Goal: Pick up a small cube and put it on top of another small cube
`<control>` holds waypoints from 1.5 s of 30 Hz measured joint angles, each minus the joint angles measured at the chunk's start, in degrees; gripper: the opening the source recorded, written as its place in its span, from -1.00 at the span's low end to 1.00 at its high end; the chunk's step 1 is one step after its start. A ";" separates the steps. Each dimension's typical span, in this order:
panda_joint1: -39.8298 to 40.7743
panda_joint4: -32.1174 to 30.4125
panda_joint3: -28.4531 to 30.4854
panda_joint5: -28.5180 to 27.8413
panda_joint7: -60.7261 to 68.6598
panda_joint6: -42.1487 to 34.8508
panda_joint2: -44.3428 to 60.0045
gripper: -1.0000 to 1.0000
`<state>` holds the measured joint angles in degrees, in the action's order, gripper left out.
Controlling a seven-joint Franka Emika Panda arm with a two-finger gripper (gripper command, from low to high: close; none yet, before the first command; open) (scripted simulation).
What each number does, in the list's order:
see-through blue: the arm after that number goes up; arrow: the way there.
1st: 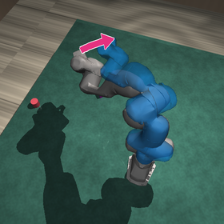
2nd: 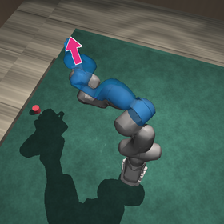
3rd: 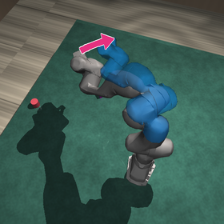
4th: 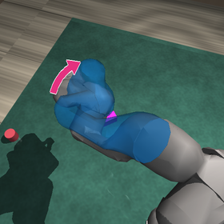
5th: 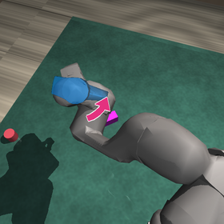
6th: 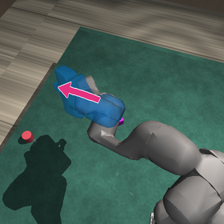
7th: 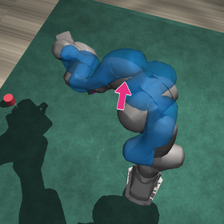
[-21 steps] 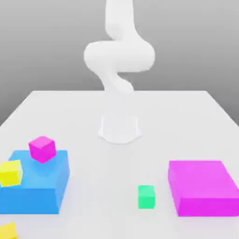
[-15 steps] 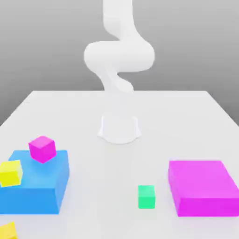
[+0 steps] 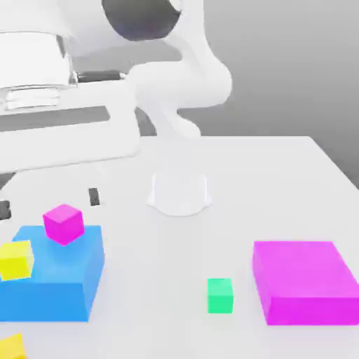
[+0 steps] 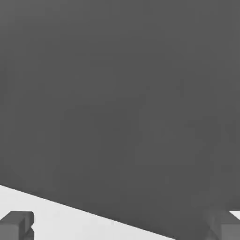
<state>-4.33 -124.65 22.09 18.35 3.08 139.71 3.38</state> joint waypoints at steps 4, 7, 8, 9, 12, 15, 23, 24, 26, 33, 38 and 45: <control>2.50 1.14 0.00 2.21 7.66 1.54 8.06 0.00; 4.96 1.91 -0.37 2.58 12.55 2.97 13.74 0.00; 5.75 2.15 -0.44 2.50 14.05 3.52 15.57 0.00; 6.53 2.38 -0.48 2.30 15.48 4.08 17.36 0.00; 8.72 3.03 -0.40 1.10 19.34 5.87 22.53 0.00; 11.01 4.32 -2.14 2.34 22.23 9.39 28.39 0.00; 12.97 5.61 -4.50 4.60 24.05 12.65 33.20 -1.00; 12.69 5.43 -4.14 4.27 23.85 12.18 32.56 -1.00; 11.60 4.53 -2.67 2.47 22.61 9.94 29.33 -1.00; 4.74 -5.88 -3.72 -8.85 31.97 8.24 16.17 -1.00; 0.79 -14.59 -7.88 -15.54 43.75 9.65 8.27 -1.00; -7.03 -26.74 -14.21 -19.77 63.59 12.32 -1.86 -1.00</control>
<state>-11.36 -151.39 7.88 -1.42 66.67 152.04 1.52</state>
